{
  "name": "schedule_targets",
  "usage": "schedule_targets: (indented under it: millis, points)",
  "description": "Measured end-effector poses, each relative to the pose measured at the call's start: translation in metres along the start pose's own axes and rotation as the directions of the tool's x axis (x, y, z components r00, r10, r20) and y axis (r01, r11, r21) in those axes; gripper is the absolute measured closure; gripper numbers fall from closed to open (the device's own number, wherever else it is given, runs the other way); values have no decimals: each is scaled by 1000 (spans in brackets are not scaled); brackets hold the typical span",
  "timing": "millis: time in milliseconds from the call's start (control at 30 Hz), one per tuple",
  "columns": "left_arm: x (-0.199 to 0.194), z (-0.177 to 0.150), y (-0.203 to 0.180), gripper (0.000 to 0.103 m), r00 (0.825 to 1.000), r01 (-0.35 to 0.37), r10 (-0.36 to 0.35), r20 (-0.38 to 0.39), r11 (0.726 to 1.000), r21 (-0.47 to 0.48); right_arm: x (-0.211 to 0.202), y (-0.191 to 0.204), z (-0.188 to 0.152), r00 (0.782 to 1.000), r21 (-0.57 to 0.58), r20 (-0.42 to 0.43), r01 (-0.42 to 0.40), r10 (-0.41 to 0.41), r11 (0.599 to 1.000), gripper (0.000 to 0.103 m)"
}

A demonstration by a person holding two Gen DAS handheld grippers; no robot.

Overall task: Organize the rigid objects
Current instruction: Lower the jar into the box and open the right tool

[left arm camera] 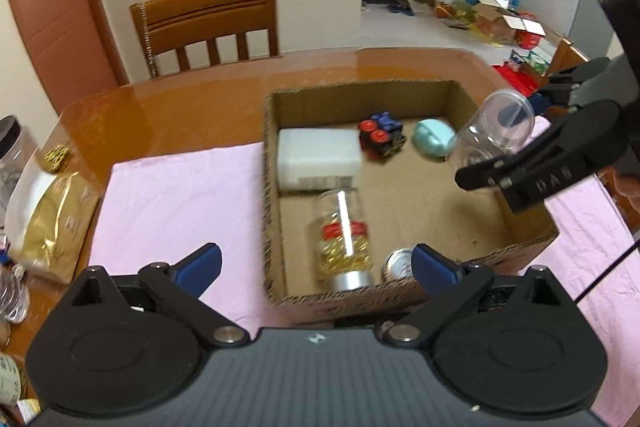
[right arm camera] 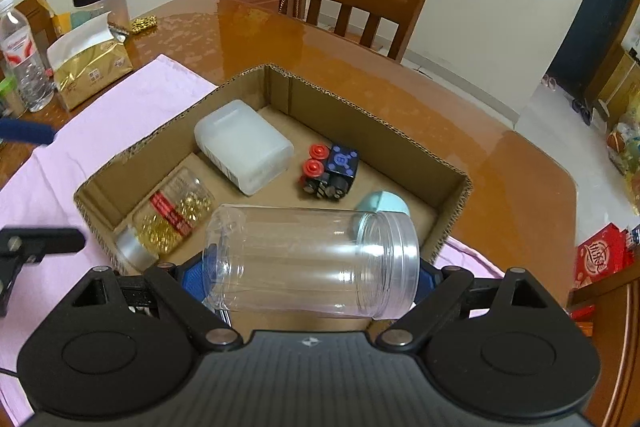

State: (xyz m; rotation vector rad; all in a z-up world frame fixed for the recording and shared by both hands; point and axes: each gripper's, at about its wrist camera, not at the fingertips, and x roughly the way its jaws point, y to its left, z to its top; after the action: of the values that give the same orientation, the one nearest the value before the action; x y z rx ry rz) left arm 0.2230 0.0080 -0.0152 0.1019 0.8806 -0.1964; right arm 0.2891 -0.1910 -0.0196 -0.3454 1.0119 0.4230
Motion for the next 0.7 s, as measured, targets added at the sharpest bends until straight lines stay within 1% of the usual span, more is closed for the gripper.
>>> schedule_targets:
  millis: [100, 267, 433, 567, 600, 633, 700]
  points:
    - [-2, -3, 5, 2, 1000, -1, 1, -9, 1000, -16, 10, 2, 7, 1000, 24, -16, -11, 12, 1000, 9]
    - [-6, -8, 12, 2, 1000, -21, 21, -9, 1000, -23, 20, 7, 17, 1000, 18, -22, -5, 5, 1000, 9]
    - [-10, -10, 17, 2, 1000, -25, 25, -5, 999, -25, 26, 7, 27, 1000, 26, -21, 21, -21, 999, 9]
    - [-12, -12, 18, 2, 1000, -25, 25, -6, 999, -22, 32, 2, 32, 998, 44, -28, 59, -57, 997, 9]
    - [-13, -13, 19, 2, 1000, -25, 25, -6, 999, -22, 34, 1, 33, 997, 53, -28, 69, -68, 996, 8]
    - [-13, -13, 20, 2, 1000, -26, 26, -6, 999, -23, 35, 0, 33, 997, 60, -28, 77, -76, 995, 2]
    - [-14, -15, 22, 2, 1000, -27, 27, -6, 999, -25, 36, -2, 33, 996, 71, -19, 92, -91, 993, 0]
